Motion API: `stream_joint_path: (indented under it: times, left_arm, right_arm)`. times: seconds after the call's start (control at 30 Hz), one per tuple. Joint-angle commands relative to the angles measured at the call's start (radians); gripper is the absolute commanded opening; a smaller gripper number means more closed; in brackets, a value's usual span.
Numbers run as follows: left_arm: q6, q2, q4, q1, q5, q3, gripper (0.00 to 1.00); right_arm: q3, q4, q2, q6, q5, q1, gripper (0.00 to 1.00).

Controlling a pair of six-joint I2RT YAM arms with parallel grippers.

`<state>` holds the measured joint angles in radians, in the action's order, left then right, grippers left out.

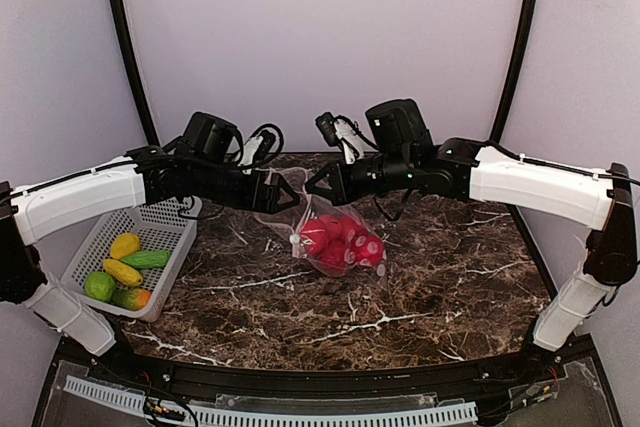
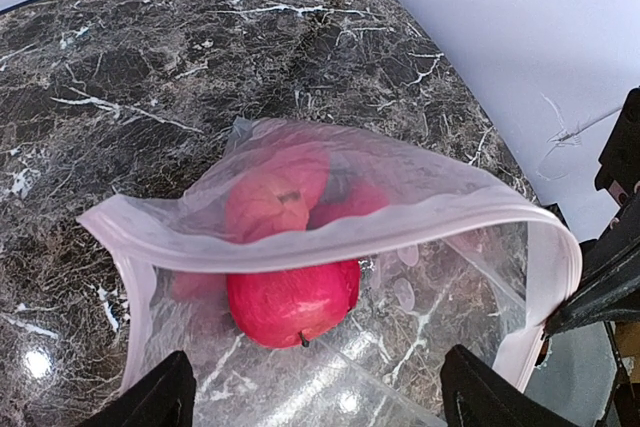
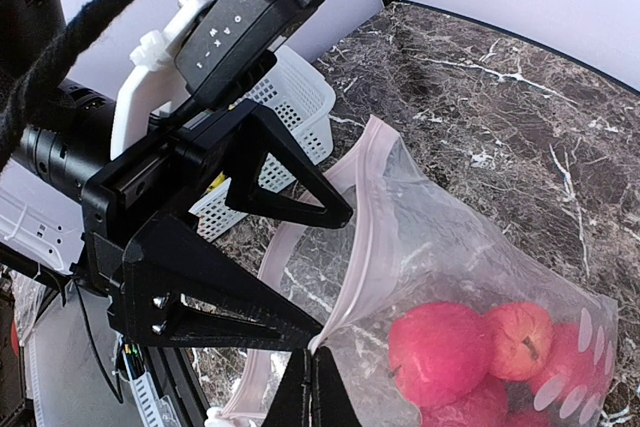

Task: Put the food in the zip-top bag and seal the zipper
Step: Place the fake fruit in the zipper food storage bag, then move the bin to the center of the board.

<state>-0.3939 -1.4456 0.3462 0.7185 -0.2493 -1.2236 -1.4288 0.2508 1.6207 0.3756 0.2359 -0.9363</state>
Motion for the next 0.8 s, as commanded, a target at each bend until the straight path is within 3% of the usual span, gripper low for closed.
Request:
stream_joint_path:
  times: [0.0, 0.23, 0.33, 0.57, 0.77]
  left_arm:
    - [0.003, 0.036, 0.015, 0.005, 0.004, -0.017, 0.85]
    - [-0.001, 0.092, 0.104, -0.005, 0.037, -0.061, 0.85]
    - [-0.022, 0.145, 0.158, -0.069, 0.015, -0.044, 0.86]
    - [-0.065, 0.309, 0.280, -0.209, 0.045, 0.099, 0.90]
    - [-0.160, 0.421, 0.324, -0.345, 0.159, 0.284, 0.98]
  right_arm:
    - [-0.009, -0.025, 0.006, 0.003, 0.009, -0.007, 0.00]
    - [0.000, -0.020, -0.010, 0.000, -0.018, -0.007, 0.00]
    - [0.009, -0.019, -0.019, 0.000, -0.020, -0.007, 0.00]
    - [0.022, -0.031, -0.013, 0.008, -0.008, -0.007, 0.00]
    - [0.021, -0.035, -0.011, 0.002, 0.000, -0.007, 0.00]
